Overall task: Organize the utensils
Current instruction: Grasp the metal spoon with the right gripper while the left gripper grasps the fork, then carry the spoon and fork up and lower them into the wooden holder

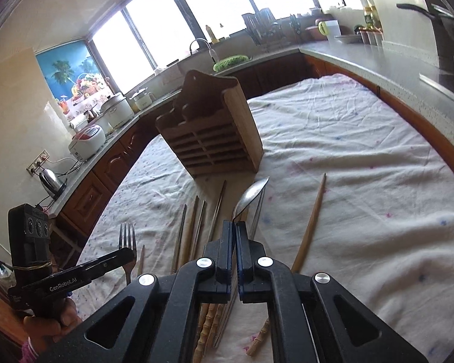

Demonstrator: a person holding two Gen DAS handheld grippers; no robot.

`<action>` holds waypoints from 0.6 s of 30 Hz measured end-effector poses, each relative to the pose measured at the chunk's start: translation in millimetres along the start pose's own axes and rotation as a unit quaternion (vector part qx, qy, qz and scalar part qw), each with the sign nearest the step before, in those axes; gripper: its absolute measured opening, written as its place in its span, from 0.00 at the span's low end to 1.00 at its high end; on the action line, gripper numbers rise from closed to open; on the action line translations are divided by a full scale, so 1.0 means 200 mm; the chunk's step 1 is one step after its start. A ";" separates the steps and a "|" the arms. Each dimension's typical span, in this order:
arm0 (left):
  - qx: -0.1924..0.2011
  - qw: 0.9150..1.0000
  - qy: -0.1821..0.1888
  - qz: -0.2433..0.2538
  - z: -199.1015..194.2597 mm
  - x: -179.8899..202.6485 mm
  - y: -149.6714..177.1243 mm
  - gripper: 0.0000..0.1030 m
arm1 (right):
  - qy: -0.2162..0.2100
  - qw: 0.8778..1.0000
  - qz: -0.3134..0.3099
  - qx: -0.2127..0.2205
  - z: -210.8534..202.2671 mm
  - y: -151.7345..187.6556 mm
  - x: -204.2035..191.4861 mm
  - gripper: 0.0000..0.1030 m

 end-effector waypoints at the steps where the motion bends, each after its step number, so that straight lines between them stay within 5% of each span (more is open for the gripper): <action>1: 0.008 1.000 0.001 0.002 -0.04 0.01 -0.02 0.01 | 0.001 1.000 -0.004 0.010 -0.03 -0.03 -0.02 0.02; 9: 0.066 0.998 0.006 0.017 -0.26 0.04 -0.16 0.01 | 0.011 0.996 -0.048 0.074 -0.14 -0.22 -0.13 0.02; 18: 0.105 0.994 -0.001 0.032 -0.29 0.05 -0.37 0.01 | 0.018 0.991 -0.079 0.110 -0.10 -0.43 -0.22 0.02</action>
Point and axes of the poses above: each gripper's, at about its wrist camera, not at the fingertips, and z roughly the way its jaws point, x to its right, y to its underside, the point moved 10 cm from there along z, roughly the way its jaws point, and after that the axes turned 3 degrees about z, right-handed, at the moved point
